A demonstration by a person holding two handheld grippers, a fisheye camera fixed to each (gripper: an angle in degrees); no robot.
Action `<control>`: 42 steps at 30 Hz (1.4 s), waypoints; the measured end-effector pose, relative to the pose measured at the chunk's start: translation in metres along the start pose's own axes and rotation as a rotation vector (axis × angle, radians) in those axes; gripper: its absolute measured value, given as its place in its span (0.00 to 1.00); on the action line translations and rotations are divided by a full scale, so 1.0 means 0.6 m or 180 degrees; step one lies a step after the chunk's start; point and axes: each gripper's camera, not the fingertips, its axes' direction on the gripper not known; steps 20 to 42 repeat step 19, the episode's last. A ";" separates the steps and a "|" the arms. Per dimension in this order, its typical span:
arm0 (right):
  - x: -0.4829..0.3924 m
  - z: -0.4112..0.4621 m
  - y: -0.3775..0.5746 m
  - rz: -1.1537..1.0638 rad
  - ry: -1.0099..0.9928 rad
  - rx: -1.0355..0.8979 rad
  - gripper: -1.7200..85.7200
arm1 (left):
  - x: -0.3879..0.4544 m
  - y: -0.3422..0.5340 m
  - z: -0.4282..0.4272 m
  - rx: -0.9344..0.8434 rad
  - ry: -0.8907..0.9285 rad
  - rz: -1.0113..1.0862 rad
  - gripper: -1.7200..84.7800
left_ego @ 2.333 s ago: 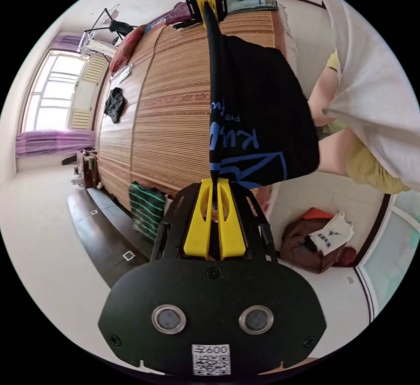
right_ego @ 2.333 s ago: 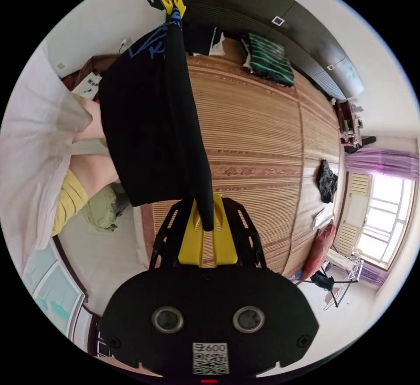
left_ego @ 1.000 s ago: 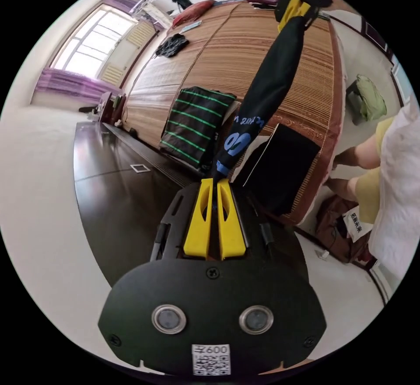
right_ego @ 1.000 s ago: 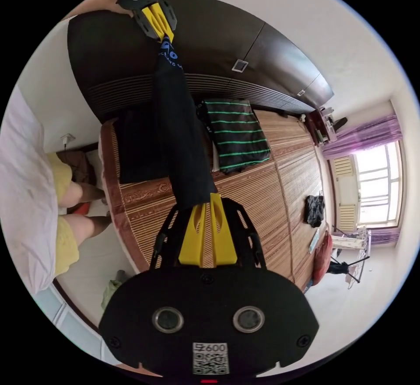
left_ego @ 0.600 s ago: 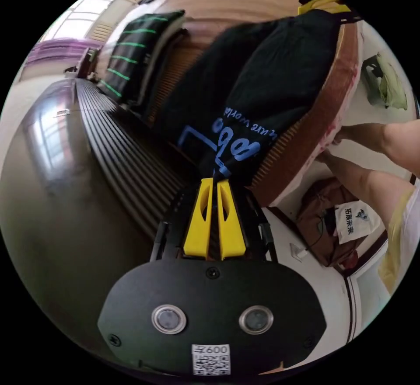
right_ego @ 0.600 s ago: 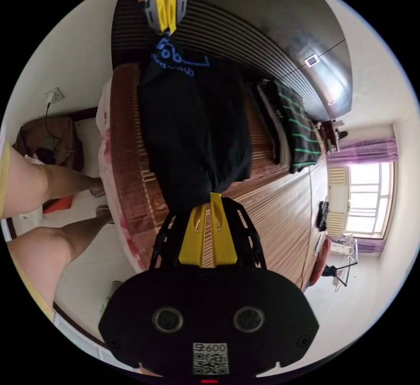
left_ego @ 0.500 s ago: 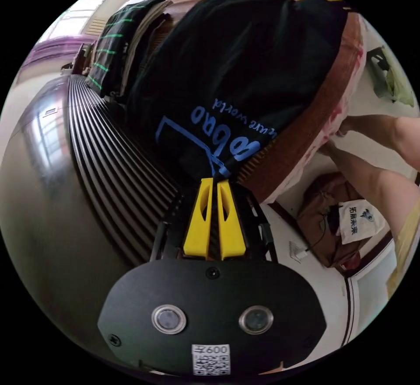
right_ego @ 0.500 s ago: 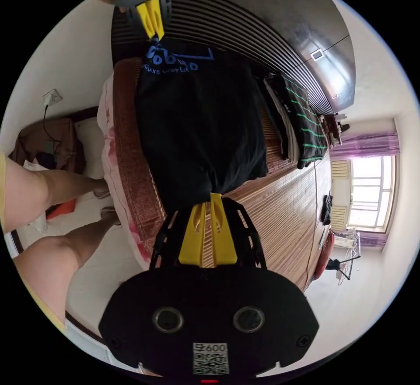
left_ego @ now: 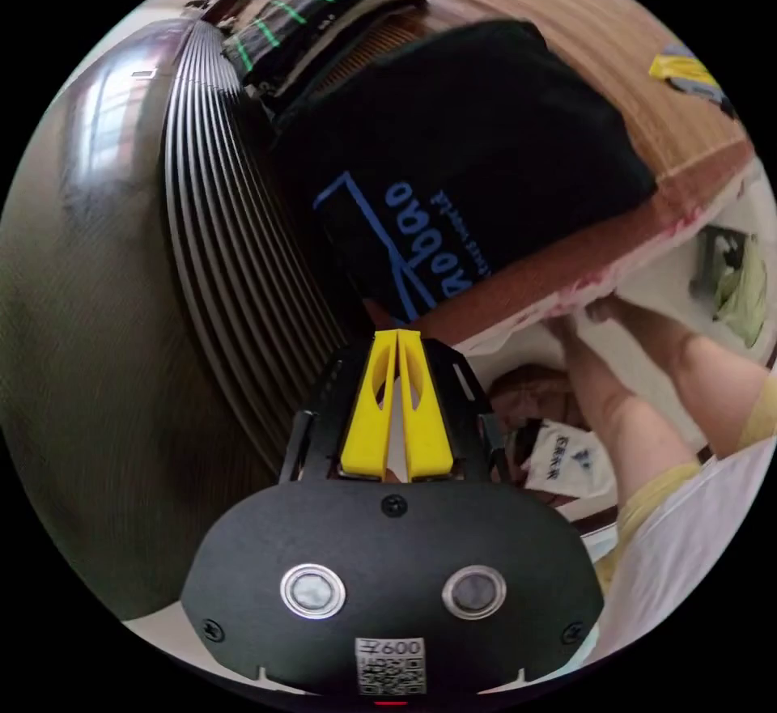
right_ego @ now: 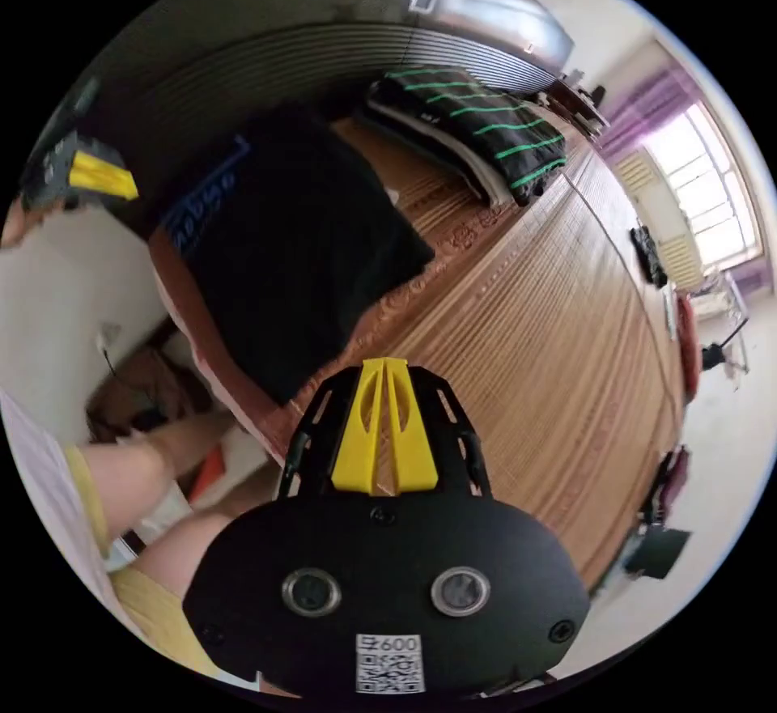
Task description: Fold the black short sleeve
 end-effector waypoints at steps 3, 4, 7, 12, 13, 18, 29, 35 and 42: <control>0.029 0.018 -0.068 0.0335 -0.0440 0.0300 0.01 | -0.051 -0.038 -0.004 -0.0059 0.0082 -0.0401 0.03; 0.029 0.029 -0.094 0.0386 -0.0506 0.0372 0.01 | -0.062 -0.043 -0.003 -0.0049 0.0139 -0.0494 0.03; 0.019 0.052 -0.151 0.0394 -0.0780 0.0525 0.01 | -0.102 -0.069 0.005 0.0213 0.0457 -0.0647 0.03; -0.004 0.142 -0.172 0.0418 -0.0711 0.0132 0.01 | -0.125 -0.117 0.072 0.0743 0.0586 -0.0411 0.02; -0.007 0.147 -0.160 0.0410 -0.0704 0.0218 0.01 | -0.122 -0.122 0.090 0.0751 0.0640 -0.0343 0.02; -0.055 0.084 -0.153 -0.0201 -0.0698 0.0222 0.01 | -0.150 -0.111 0.152 0.0762 0.0563 -0.0061 0.02; -0.056 0.047 -0.146 -0.0226 -0.0713 0.0542 0.01 | -0.166 -0.105 0.150 0.0775 0.0549 -0.0208 0.02; -0.056 0.047 -0.146 -0.0226 -0.0713 0.0542 0.01 | -0.166 -0.105 0.150 0.0775 0.0549 -0.0208 0.02; -0.056 0.047 -0.146 -0.0226 -0.0713 0.0542 0.01 | -0.166 -0.105 0.150 0.0775 0.0549 -0.0208 0.02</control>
